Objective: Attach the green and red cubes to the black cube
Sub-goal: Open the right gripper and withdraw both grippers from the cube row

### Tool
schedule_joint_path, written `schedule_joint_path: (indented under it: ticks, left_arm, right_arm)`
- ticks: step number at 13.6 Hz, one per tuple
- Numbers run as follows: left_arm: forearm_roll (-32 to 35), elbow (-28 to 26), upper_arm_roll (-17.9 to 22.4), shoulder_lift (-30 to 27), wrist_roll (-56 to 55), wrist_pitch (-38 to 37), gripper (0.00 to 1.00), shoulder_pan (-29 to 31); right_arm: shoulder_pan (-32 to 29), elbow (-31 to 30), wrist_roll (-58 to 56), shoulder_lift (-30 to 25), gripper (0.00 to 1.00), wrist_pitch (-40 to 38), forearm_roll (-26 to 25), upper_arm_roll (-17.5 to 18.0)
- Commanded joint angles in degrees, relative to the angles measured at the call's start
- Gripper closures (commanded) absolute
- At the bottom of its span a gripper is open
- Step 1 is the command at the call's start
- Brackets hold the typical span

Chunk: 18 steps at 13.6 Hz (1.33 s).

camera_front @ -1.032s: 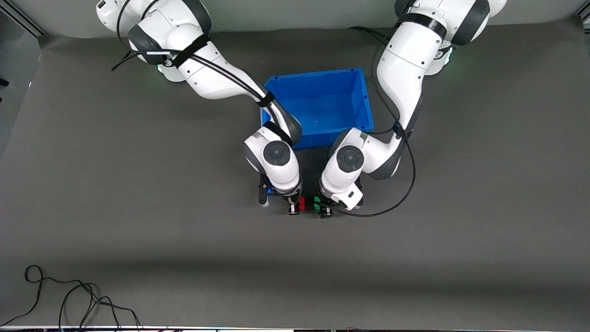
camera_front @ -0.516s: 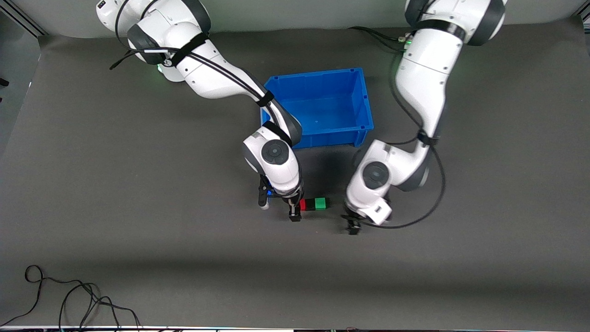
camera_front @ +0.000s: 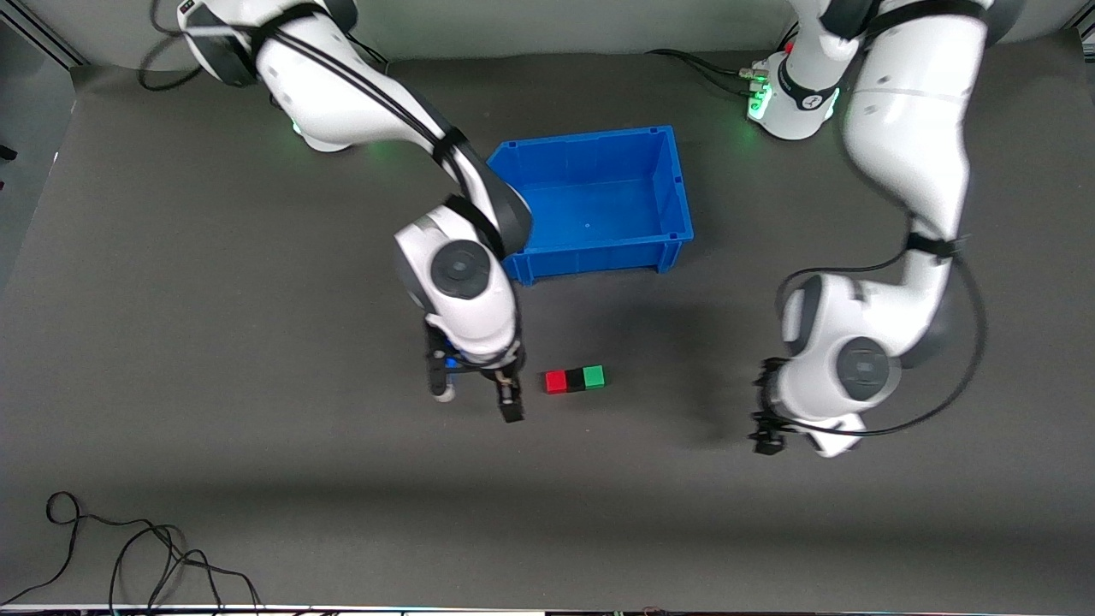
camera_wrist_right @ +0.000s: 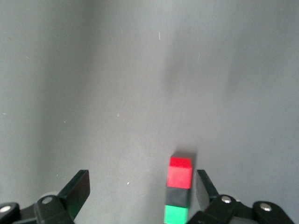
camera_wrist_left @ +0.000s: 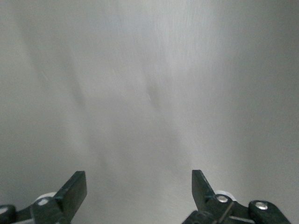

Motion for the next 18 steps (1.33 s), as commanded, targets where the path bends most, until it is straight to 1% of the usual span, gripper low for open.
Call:
schedule_joint_path:
  ticks: [1,2,3,6,8,10,12,13,15,16,17,18]
  left_arm:
    - [0.2,-1.7,-0.6,-7.1,15.4,-9.2,0.0,3.8]
    - [0.3,-2.2,-0.5,-9.7,21.9,-12.1,0.0,4.7]
    - [0.7,-3.1,-0.5,-12.6,28.5,-14.5,0.0,6.2]
    - [0.6,-3.1,-0.6,-20.7,47.1,-24.0,0.0,10.8]
    - [0.8,-2.9,-0.6,-23.9,54.2,-26.7,0.0,10.8]
    - [0.9,-2.9,-0.6,-26.5,61.8,-27.0,0.0,10.4]
    - [1.6,-2.8,-0.6,-27.4,67.9,-26.9,0.0,10.6]
    - [1.9,-2.7,-0.4,-27.8,69.9,-26.7,0.0,10.7]
    - [2.5,-2.5,-0.2,-27.6,70.9,-26.1,0.0,11.0]
    - [2.7,-2.5,0.0,-27.9,71.2,-27.0,0.0,11.4]
    - [2.8,-2.4,0.0,-28.7,72.7,-26.9,0.0,11.5]
    - [3.2,-1.9,0.0,-29.1,74.1,-26.5,0.0,11.5]
  right_arm:
    - [-3.9,-2.3,-11.8,-8.5,0.0,-9.8,4.2,0.4]
    - [-6.0,-2.4,-17.1,-11.4,0.0,-13.8,6.7,0.3]
    - [-8.2,-2.9,-22.1,-14.0,0.0,-17.9,7.6,0.3]
    - [-13.5,-5.9,-37.7,-22.1,0.0,-27.9,7.9,0.3]
    - [-18.4,-7.6,-47.6,-26.5,0.01,-33.7,8.5,0.2]
    - [-22.9,-9.1,-58.8,-30.1,0.01,-37.9,8.5,0.1]
    - [-27.2,-11.1,-68.4,-33.6,0.01,-40.2,8.4,0.1]
    - [-28.8,-12.3,-73.7,-35.2,0.01,-40.8,8.3,-0.6]
    - [-28.9,-15.7,-85.5,-38.5,0.01,-40.7,7.8,-5.5]
    - [-28.8,-17.4,-91.4,-40.0,0.01,-40.2,7.6,-7.6]
    - [-28.8,-18.8,-96.5,-41.0,0.01,-38.6,7.3,-9.1]
    - [-28.8,-19.7,-99.9,-41.4,0.01,-36.7,6.7,-9.6]
